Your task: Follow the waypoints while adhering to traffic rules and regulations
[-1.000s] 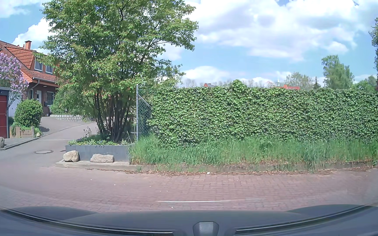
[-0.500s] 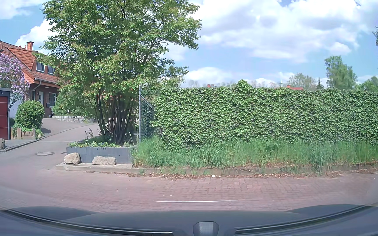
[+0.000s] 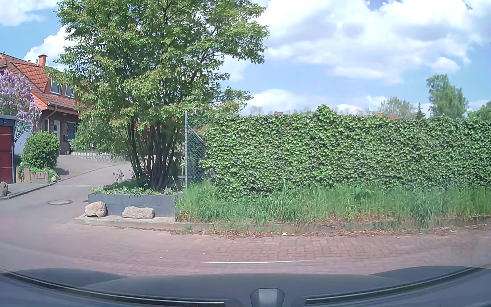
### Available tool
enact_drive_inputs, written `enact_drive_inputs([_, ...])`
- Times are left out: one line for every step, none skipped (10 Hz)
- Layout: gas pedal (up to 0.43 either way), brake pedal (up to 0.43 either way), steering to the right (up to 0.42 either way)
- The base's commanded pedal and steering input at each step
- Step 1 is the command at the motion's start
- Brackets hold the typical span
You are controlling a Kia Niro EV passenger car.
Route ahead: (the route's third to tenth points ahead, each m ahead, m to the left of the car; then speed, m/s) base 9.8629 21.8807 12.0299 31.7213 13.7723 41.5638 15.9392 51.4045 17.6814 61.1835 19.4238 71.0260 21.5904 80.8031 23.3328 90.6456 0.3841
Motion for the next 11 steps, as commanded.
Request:
enact_drive_inputs([0.000,0.037,-0.392])
enact_drive_inputs([0.000,0.043,-0.424])
enact_drive_inputs([0.000,0.049,-0.456])
enact_drive_inputs([0.000,0.049,-0.485])
enact_drive_inputs([0.000,0.055,-0.514])
enact_drive_inputs([0.000,0.055,-0.539])
enact_drive_inputs([0.000,0.049,-0.556])
enact_drive_inputs([0.000,0.055,-0.573])
enact_drive_inputs([0.000,0.049,-0.582])
enact_drive_inputs([0.000,0.049,-0.588])
enact_drive_inputs([0.000,0.043,-0.597])
